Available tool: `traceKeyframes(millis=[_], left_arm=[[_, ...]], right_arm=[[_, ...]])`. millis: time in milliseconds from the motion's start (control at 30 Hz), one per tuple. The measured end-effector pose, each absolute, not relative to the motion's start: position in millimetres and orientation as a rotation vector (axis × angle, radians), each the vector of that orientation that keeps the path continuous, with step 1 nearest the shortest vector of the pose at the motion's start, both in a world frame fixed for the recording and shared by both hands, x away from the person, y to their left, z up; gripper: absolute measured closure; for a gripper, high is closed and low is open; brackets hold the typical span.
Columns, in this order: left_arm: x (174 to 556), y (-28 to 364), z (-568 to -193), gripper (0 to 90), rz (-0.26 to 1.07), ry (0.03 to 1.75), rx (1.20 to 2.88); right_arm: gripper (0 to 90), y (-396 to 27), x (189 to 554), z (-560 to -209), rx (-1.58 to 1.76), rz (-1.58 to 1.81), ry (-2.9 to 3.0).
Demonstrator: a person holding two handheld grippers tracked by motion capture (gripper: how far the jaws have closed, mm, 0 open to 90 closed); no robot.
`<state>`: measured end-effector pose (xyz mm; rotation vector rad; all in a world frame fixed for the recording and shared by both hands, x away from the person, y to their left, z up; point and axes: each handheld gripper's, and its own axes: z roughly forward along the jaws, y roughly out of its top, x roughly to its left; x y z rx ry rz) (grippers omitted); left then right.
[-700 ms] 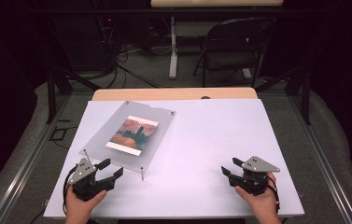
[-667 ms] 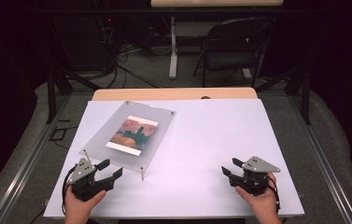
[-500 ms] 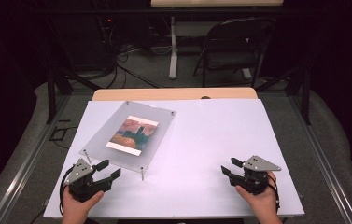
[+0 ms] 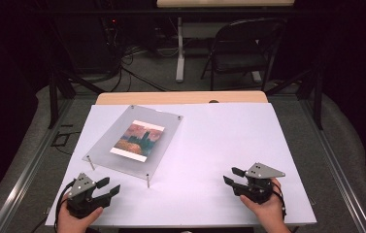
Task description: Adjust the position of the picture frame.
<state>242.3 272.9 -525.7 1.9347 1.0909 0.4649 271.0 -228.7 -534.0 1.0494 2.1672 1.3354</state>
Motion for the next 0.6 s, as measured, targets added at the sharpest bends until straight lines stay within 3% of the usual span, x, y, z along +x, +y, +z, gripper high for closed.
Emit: traceKeyframes(millis=[233, 600], left_arm=[[262.6, 305.4, -531.3, 51.9, 0.472, 1.206, 1.823], [283.4, 334.0, -539.1, 53.3, 0.550, 1.337, 1.818]], right_arm=[[52.4, -230.3, 272.2, -534.9, 1.068, 1.365, 2.175], [51.9, -243.9, 272.9, -536.6, 1.163, 1.424, 2.145]])
